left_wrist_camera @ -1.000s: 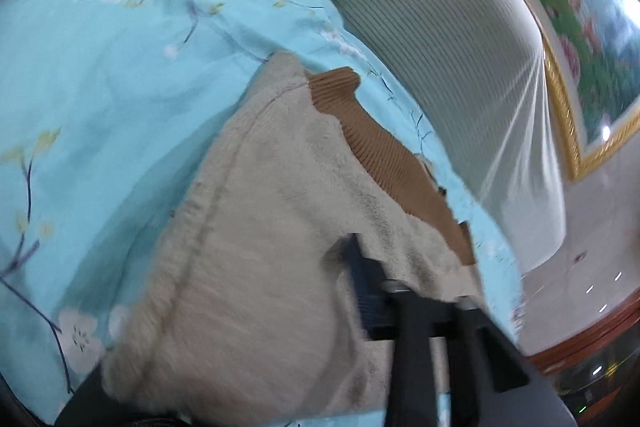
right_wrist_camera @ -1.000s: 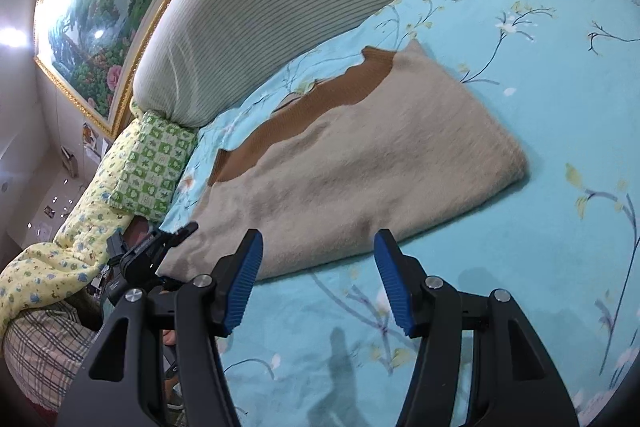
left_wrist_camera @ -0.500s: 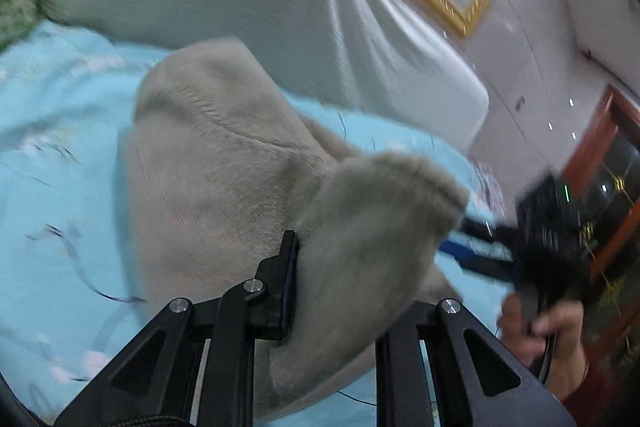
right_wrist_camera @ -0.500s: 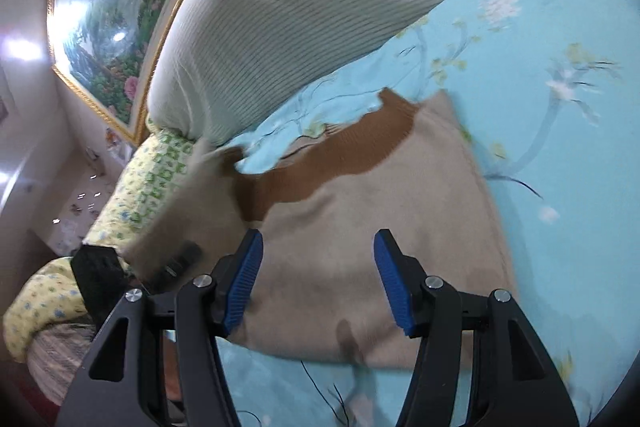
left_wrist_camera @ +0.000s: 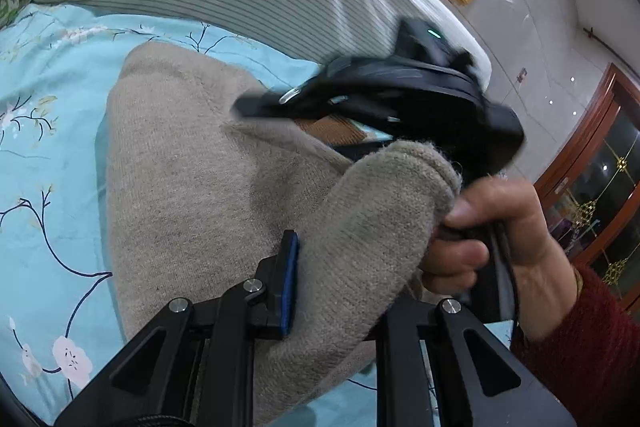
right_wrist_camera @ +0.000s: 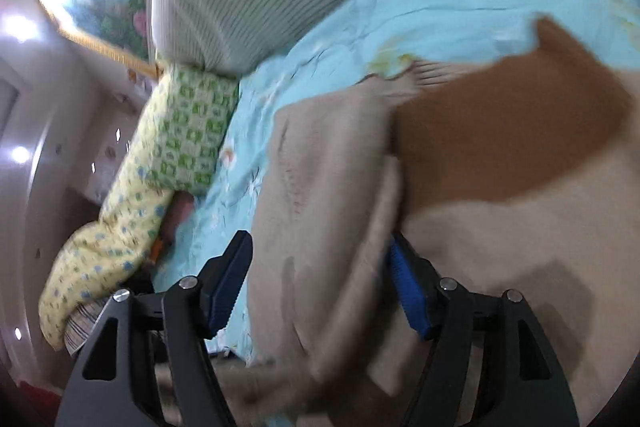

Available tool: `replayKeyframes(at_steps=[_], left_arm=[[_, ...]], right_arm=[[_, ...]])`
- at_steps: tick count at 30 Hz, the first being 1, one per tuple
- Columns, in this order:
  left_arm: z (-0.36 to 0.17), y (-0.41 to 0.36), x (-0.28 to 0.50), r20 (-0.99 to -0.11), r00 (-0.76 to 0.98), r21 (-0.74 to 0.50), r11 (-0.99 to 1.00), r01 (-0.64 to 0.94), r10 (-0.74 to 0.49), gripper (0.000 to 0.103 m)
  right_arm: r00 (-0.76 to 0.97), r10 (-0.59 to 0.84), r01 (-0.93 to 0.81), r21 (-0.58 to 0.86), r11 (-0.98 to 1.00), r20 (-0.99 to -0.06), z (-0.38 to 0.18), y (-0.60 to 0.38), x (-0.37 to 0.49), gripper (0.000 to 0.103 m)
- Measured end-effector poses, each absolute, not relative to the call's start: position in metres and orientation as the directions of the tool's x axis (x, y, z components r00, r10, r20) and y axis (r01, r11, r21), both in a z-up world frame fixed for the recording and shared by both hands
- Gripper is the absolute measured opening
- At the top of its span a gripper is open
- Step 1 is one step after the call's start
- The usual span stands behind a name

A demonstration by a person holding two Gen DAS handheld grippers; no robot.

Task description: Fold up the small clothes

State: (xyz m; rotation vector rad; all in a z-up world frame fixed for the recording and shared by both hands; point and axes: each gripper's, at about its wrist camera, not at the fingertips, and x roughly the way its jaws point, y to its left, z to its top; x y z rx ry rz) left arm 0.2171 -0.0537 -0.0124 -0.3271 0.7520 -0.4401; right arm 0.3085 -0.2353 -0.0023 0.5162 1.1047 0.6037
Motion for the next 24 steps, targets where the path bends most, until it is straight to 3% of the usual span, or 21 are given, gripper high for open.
replayKeyframes(at_steps=[2, 11, 17, 24], left_arm=[[-0.010, -0.052, 0.211, -0.580, 0.648, -0.439, 0.859, 0.262, -0.494, 0.016], [0.033, -0.123, 0.220, -0.480, 0.625, -0.466, 0.783, 0.412, -0.616, 0.021], [0.000, -0.177, 0.237, -0.552, 0.538, -0.485, 0.770, 0.414, -0.637, 0.021], [-0.016, -0.187, 0.245, -0.592, 0.524, -0.464, 0.790, 0.400, -0.612, 0.027]], right_arm=[[0.302, 0.653, -0.189, 0.628, 0.755, -0.694, -0.004, -0.227, 0.314, 0.017], [0.486, 0.608, -0.259, 0.561, 0.786, -0.628, 0.081, -0.300, 0.276, 0.015], [0.481, 0.464, -0.110, 0.474, 0.874, -0.744, 0.041, -0.358, 0.270, 0.015], [0.500, 0.449, -0.110, 0.459, 0.881, -0.741, 0.020, -0.364, 0.268, 0.015]])
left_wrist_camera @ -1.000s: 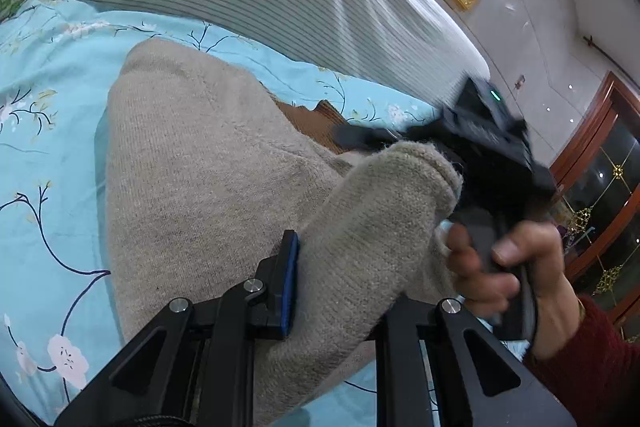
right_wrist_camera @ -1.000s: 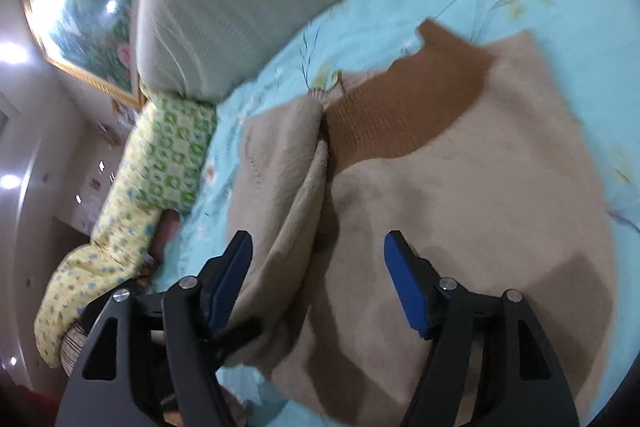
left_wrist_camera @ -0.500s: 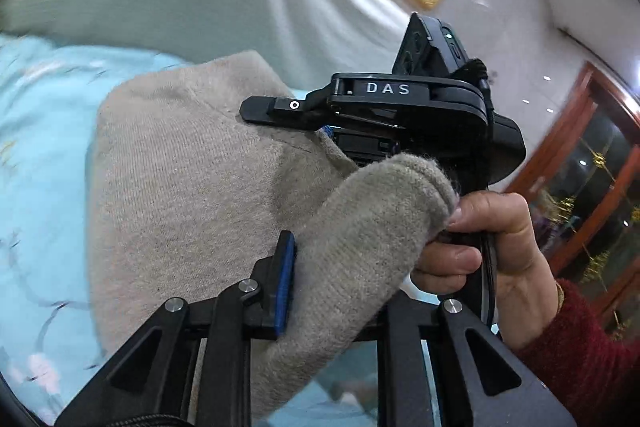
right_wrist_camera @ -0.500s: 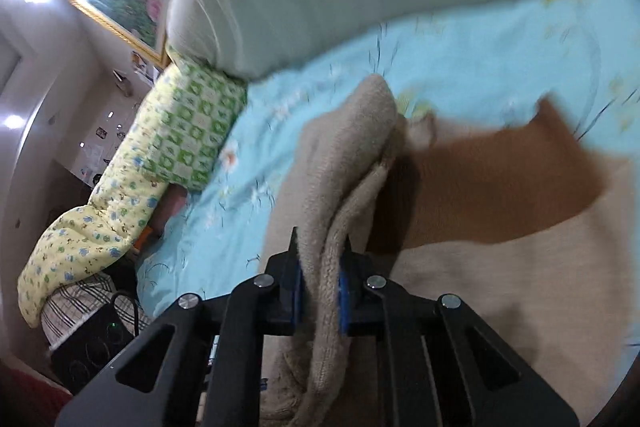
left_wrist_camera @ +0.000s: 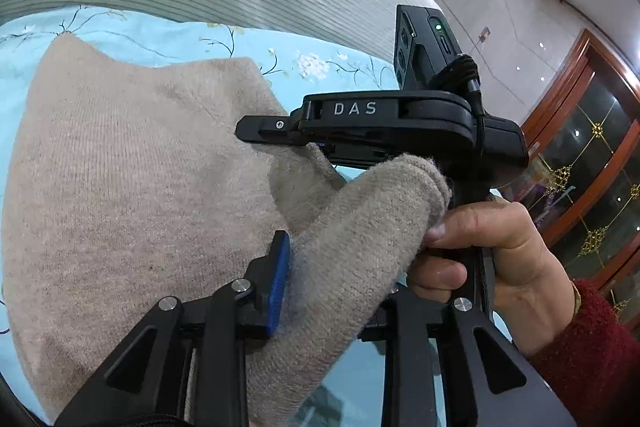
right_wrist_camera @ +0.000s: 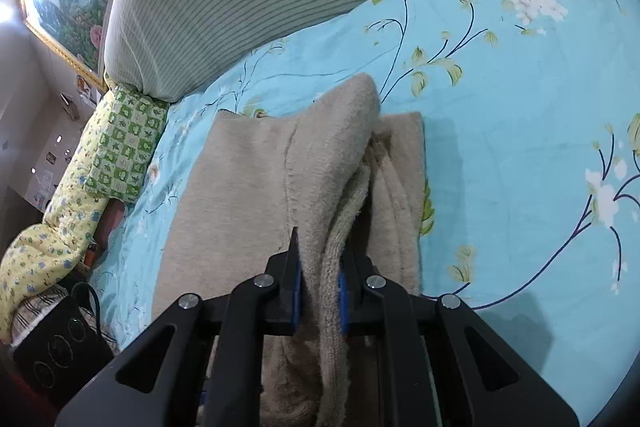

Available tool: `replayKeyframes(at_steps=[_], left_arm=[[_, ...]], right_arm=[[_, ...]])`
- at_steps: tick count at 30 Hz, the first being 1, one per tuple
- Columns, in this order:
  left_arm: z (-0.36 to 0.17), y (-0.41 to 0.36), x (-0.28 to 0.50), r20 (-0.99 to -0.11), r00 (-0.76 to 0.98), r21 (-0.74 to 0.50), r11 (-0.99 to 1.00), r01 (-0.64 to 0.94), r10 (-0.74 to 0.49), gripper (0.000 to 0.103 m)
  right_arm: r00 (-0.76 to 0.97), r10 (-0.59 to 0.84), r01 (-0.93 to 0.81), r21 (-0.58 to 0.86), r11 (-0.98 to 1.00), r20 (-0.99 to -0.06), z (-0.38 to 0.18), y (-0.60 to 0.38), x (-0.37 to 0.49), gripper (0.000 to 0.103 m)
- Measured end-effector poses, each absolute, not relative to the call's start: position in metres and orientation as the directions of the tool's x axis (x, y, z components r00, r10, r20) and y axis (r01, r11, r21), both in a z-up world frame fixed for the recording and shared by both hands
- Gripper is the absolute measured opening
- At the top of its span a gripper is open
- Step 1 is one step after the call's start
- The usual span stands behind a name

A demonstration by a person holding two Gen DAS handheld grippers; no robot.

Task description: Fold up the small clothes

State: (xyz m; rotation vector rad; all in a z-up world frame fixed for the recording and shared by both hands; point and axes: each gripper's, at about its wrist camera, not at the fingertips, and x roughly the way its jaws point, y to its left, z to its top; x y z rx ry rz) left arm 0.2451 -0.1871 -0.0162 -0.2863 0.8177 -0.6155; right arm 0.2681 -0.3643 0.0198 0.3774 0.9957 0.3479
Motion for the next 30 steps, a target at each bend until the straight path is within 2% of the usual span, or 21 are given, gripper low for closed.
replayKeyframes(at_steps=[3, 5, 9, 10, 15, 16, 17, 18, 19, 20, 26, 30], left_arm=[[-0.014, -0.189, 0.245, -0.591, 0.526, -0.462, 0.791, 0.401, -0.612, 0.031], [-0.014, -0.194, 0.244, -0.581, 0.511, -0.482, 0.774, 0.412, -0.634, 0.046], [-0.013, -0.196, 0.244, -0.592, 0.500, -0.466, 0.775, 0.427, -0.632, 0.057], [-0.012, -0.194, 0.241, -0.591, 0.495, -0.470, 0.771, 0.430, -0.636, 0.061], [-0.004, -0.168, 0.223, -0.585, 0.446, -0.541, 0.735, 0.409, -0.678, 0.070], [-0.001, -0.161, 0.217, -0.580, 0.440, -0.551, 0.728, 0.409, -0.686, 0.071], [0.004, -0.151, 0.211, -0.574, 0.442, -0.557, 0.724, 0.407, -0.690, 0.074], [0.004, -0.142, 0.204, -0.574, 0.454, -0.552, 0.732, 0.400, -0.681, 0.077], [0.007, -0.136, 0.198, -0.576, 0.469, -0.544, 0.742, 0.392, -0.670, 0.082], [0.010, -0.123, 0.195, -0.580, 0.487, -0.536, 0.756, 0.377, -0.654, 0.082], [0.007, -0.063, 0.206, -0.597, 0.536, -0.564, 0.787, 0.248, -0.597, 0.083], [-0.006, -0.039, 0.226, -0.593, 0.510, -0.637, 0.750, 0.177, -0.623, 0.083]], right_arm=[[0.516, 0.435, -0.110, 0.446, 0.888, -0.738, 0.023, -0.365, 0.266, 0.015], [0.521, 0.446, -0.107, 0.463, 0.880, -0.728, 0.022, -0.371, 0.265, 0.015], [0.517, 0.413, -0.098, 0.428, 0.898, -0.749, 0.016, -0.374, 0.261, 0.018], [0.528, 0.404, -0.094, 0.422, 0.902, -0.747, 0.018, -0.375, 0.258, 0.021], [0.572, 0.325, -0.056, 0.359, 0.932, -0.753, 0.035, -0.379, 0.243, 0.029], [0.578, 0.318, -0.054, 0.354, 0.934, -0.751, 0.038, -0.380, 0.239, 0.036], [0.584, 0.318, -0.052, 0.356, 0.933, -0.747, 0.042, -0.380, 0.235, 0.049], [0.588, 0.320, -0.050, 0.361, 0.931, -0.743, 0.045, -0.381, 0.231, 0.056], [0.593, 0.328, -0.054, 0.370, 0.928, -0.735, 0.047, -0.382, 0.227, 0.068], [0.598, 0.346, -0.069, 0.383, 0.921, -0.723, 0.050, -0.382, 0.223, 0.072], [0.554, 0.385, -0.090, 0.407, 0.909, -0.738, 0.040, -0.380, 0.215, 0.072], [0.513, 0.409, -0.090, 0.427, 0.900, -0.755, 0.028, -0.378, 0.216, 0.072]])
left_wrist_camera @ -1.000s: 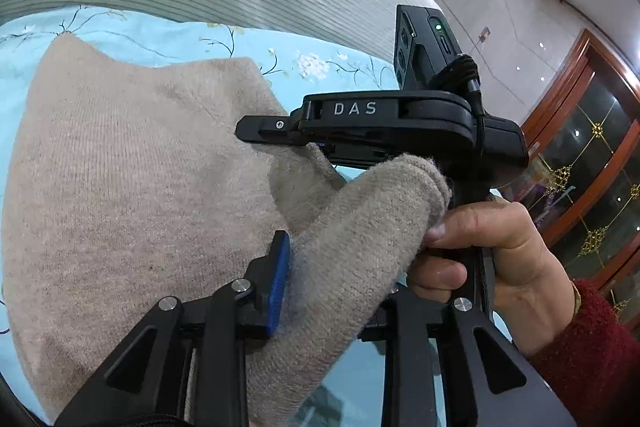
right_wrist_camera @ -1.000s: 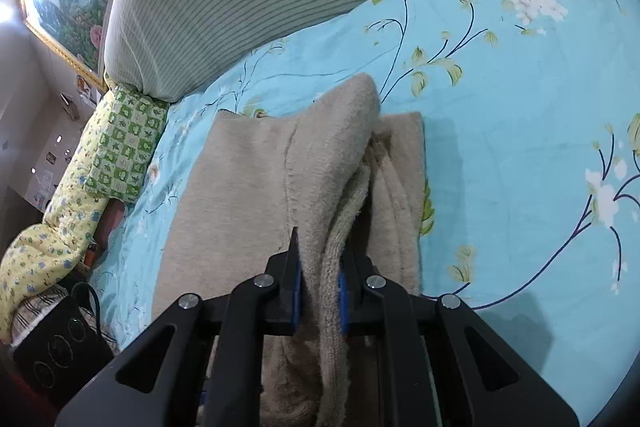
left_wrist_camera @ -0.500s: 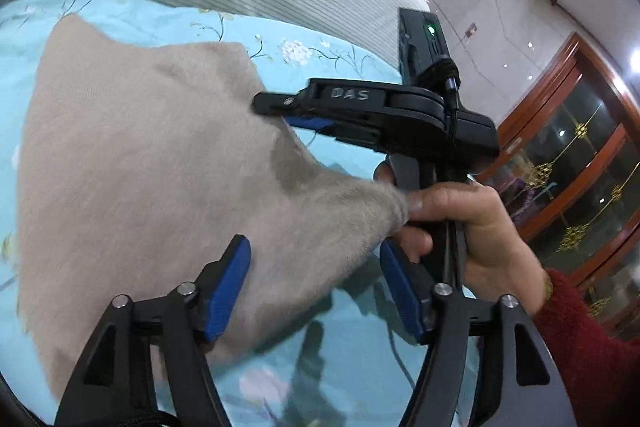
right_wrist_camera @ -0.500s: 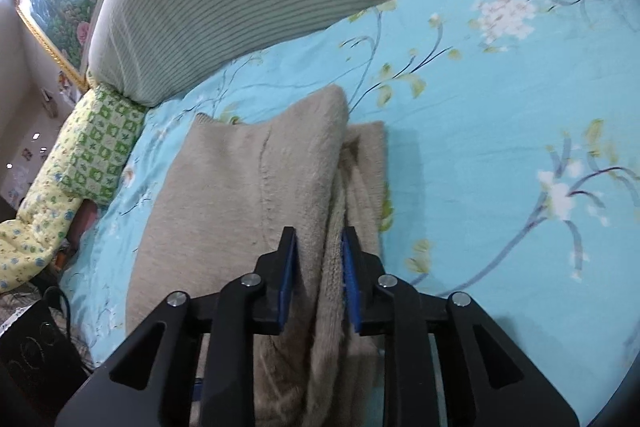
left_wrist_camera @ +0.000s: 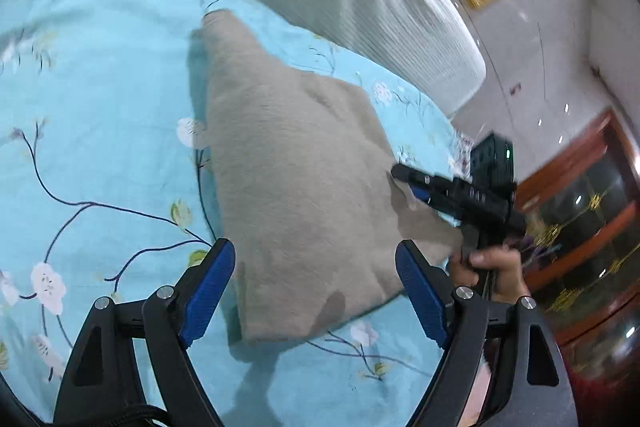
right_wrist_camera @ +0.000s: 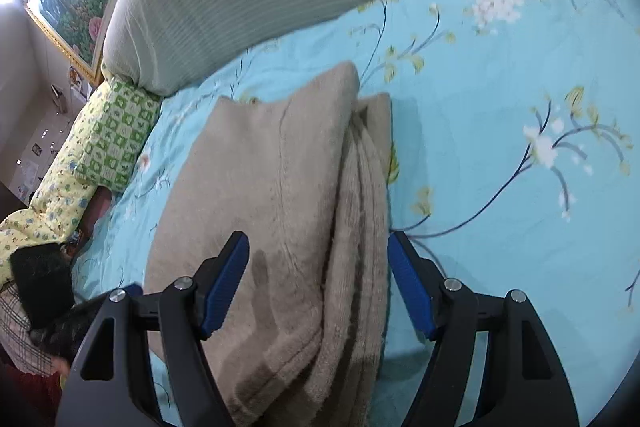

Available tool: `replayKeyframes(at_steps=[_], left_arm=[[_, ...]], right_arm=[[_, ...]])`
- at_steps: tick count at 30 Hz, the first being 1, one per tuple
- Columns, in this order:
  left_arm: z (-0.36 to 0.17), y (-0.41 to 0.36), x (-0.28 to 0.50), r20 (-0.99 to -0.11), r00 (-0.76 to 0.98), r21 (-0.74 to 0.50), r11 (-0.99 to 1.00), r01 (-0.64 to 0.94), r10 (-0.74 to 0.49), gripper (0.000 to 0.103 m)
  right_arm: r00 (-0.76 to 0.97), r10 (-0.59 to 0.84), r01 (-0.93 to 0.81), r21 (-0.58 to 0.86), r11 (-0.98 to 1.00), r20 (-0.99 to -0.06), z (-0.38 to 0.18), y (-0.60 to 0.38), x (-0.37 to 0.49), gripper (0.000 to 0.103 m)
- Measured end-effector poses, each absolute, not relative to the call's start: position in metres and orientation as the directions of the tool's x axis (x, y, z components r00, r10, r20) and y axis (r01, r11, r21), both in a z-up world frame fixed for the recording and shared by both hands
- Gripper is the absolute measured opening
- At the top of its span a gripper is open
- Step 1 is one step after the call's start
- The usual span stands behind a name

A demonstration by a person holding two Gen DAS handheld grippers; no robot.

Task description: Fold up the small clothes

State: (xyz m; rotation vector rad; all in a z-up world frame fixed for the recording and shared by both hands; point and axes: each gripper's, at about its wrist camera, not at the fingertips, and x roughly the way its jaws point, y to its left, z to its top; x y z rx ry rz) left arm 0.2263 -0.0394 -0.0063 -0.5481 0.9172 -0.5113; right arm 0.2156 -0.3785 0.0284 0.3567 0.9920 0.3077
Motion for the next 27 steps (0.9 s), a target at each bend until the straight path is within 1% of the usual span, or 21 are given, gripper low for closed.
replayKeyframes(at_steps=[4, 7, 10, 11, 13, 14, 15, 16, 17, 18, 20, 21, 23, 27], left_arm=[[-0.024, -0.029, 0.256, -0.577, 0.485, -0.696, 0.706, 0.129, -0.658, 0.083], [-0.040, -0.026, 0.286, -0.571, 0.456, -0.732, 0.675, 0.095, -0.683, 0.083], [-0.055, -0.031, 0.312, -0.568, 0.428, -0.753, 0.654, 0.073, -0.703, 0.084], [-0.061, -0.032, 0.319, -0.560, 0.420, -0.764, 0.641, 0.070, -0.714, 0.087], [-0.073, -0.035, 0.335, -0.531, 0.407, -0.794, 0.604, 0.069, -0.743, 0.087], [-0.074, -0.036, 0.338, -0.522, 0.417, -0.795, 0.601, 0.080, -0.745, 0.084], [-0.074, -0.039, 0.342, -0.526, 0.419, -0.787, 0.610, 0.090, -0.740, 0.083], [-0.073, -0.041, 0.342, -0.533, 0.418, -0.780, 0.619, 0.095, -0.736, 0.077], [-0.073, -0.044, 0.343, -0.541, 0.416, -0.772, 0.628, 0.100, -0.731, 0.072], [-0.071, -0.045, 0.342, -0.545, 0.416, -0.765, 0.635, 0.107, -0.728, 0.070], [-0.066, -0.042, 0.337, -0.532, 0.421, -0.770, 0.627, 0.120, -0.734, 0.060], [-0.064, -0.038, 0.332, -0.518, 0.422, -0.778, 0.615, 0.129, -0.744, 0.059], [-0.060, -0.030, 0.324, -0.499, 0.427, -0.792, 0.596, 0.128, -0.755, 0.057], [-0.032, 0.007, 0.276, -0.485, 0.479, -0.777, 0.612, 0.148, -0.731, 0.057]], right_arm=[[0.476, 0.430, -0.107, 0.434, 0.894, -0.767, 0.021, -0.375, 0.221, 0.073], [0.445, 0.466, -0.108, 0.471, 0.875, -0.764, 0.013, -0.377, 0.233, 0.073], [0.428, 0.510, -0.086, 0.528, 0.845, -0.746, 0.002, -0.383, 0.244, 0.073], [0.424, 0.533, -0.076, 0.558, 0.826, -0.732, -0.003, -0.387, 0.248, 0.073], [0.424, 0.565, -0.072, 0.595, 0.800, -0.708, -0.009, -0.389, 0.255, 0.072], [0.415, 0.567, -0.083, 0.591, 0.802, -0.711, -0.010, -0.385, 0.257, 0.072], [0.404, 0.561, -0.096, 0.576, 0.812, -0.723, -0.010, -0.379, 0.258, 0.070], [0.386, 0.556, -0.106, 0.563, 0.820, -0.736, -0.012, -0.372, 0.260, 0.057], [0.362, 0.571, -0.103, 0.577, 0.810, -0.737, -0.016, -0.369, 0.261, 0.042], [0.350, 0.577, -0.089, 0.587, 0.805, -0.738, -0.019, -0.366, 0.261, 0.039], [0.365, 0.569, -0.085, 0.583, 0.808, -0.737, -0.017, -0.362, 0.258, 0.035], [0.373, 0.576, -0.074, 0.595, 0.800, -0.728, -0.015, -0.361, 0.256, 0.034], [0.389, 0.602, -0.060, 0.633, 0.772, -0.698, -0.009, -0.355, 0.247, 0.033], [0.382, 0.640, -0.113, 0.654, 0.748, -0.667, 0.007, -0.314, 0.226, 0.032]])
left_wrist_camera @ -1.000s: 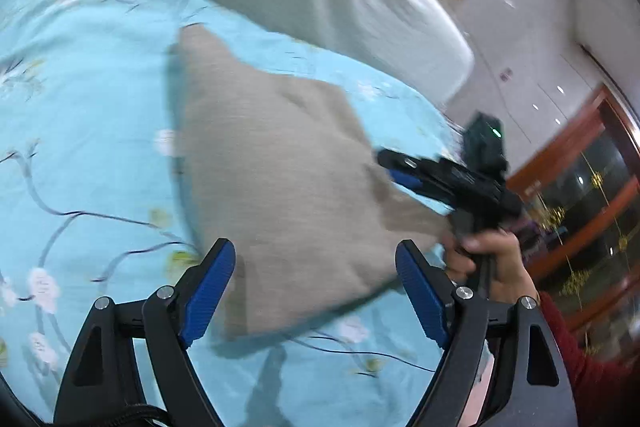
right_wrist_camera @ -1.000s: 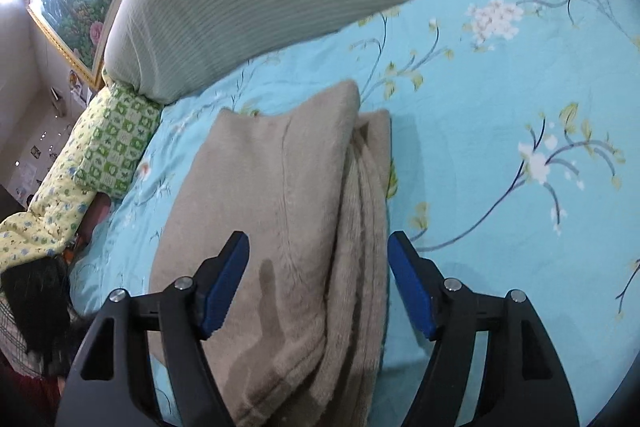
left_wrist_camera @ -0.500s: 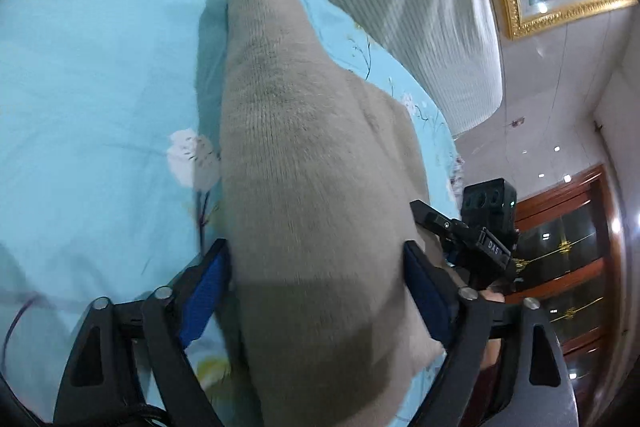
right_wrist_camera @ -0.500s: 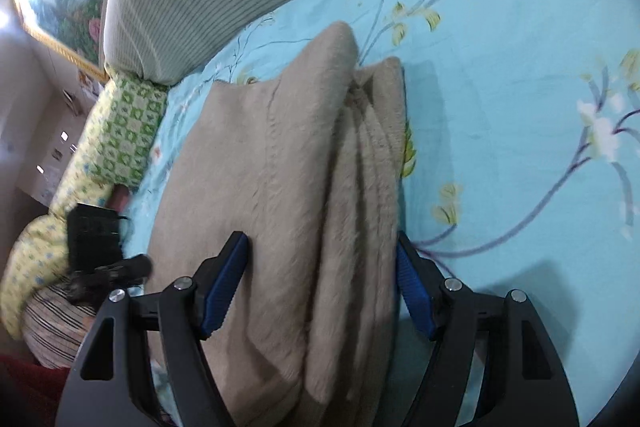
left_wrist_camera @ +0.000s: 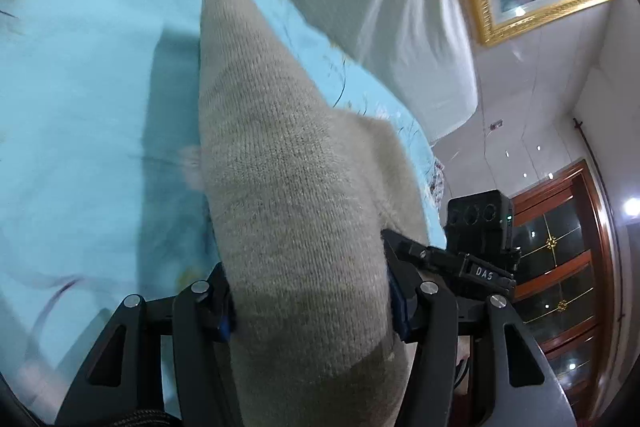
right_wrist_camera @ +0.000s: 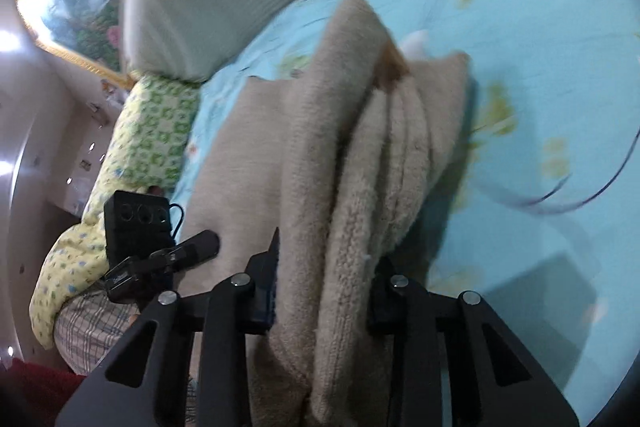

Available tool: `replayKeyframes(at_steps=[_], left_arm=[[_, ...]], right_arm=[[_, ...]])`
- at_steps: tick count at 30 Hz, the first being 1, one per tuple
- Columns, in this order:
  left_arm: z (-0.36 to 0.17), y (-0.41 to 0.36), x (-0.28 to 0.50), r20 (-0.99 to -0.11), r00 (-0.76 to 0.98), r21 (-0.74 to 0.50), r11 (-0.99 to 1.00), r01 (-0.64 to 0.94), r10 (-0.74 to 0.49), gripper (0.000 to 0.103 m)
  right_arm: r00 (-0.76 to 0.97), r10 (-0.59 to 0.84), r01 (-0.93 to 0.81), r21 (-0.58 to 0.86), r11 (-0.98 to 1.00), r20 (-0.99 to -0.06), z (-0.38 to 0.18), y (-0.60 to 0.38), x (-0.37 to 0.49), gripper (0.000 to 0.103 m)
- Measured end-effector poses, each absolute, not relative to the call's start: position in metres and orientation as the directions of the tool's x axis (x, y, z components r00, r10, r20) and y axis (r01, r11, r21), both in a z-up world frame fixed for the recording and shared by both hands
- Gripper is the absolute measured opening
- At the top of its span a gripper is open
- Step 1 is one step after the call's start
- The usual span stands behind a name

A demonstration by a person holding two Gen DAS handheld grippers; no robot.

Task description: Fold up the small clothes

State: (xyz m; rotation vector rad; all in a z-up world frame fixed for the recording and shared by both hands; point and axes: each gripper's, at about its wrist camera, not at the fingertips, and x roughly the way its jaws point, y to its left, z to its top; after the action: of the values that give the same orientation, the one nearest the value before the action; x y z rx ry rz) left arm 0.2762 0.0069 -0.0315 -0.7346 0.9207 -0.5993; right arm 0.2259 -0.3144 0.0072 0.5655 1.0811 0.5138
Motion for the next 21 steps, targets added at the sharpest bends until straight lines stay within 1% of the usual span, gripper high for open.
replayKeyframes(at_steps=[4, 8, 12, 15, 16, 19, 21], left_arm=[[-0.013, 0.065, 0.215, -0.494, 0.542, -0.747, 0.651, 0.136, -0.680, 0.057], [-0.012, 0.115, 0.168, -0.523, 0.582, -0.719, 0.689, 0.092, -0.623, 0.057], [-0.030, 0.155, 0.142, -0.547, 0.602, -0.721, 0.693, 0.014, -0.582, 0.057], [-0.053, 0.164, 0.137, -0.554, 0.587, -0.740, 0.672, -0.023, -0.590, 0.058], [-0.059, 0.165, 0.137, -0.553, 0.586, -0.743, 0.669, -0.026, -0.592, 0.060], [-0.066, 0.164, 0.142, -0.536, 0.598, -0.752, 0.659, -0.017, -0.596, 0.066], [-0.065, 0.161, 0.145, -0.549, 0.596, -0.738, 0.675, -0.017, -0.585, 0.067]], right_arm=[[0.345, 0.715, -0.201, 0.697, 0.689, -0.608, 0.010, -0.251, 0.202, 0.032], [0.296, 0.764, -0.279, 0.713, 0.643, -0.573, -0.002, -0.191, 0.189, 0.032], [0.239, 0.778, -0.302, 0.717, 0.629, -0.581, -0.026, -0.142, 0.185, 0.032], [0.252, 0.762, -0.285, 0.706, 0.648, -0.597, -0.038, -0.137, 0.180, 0.032], [0.256, 0.758, -0.274, 0.707, 0.652, -0.600, -0.041, -0.139, 0.179, 0.032], [0.267, 0.738, -0.250, 0.695, 0.674, -0.620, -0.050, -0.148, 0.177, 0.037], [0.286, 0.723, -0.241, 0.683, 0.689, -0.629, -0.050, -0.149, 0.175, 0.042]])
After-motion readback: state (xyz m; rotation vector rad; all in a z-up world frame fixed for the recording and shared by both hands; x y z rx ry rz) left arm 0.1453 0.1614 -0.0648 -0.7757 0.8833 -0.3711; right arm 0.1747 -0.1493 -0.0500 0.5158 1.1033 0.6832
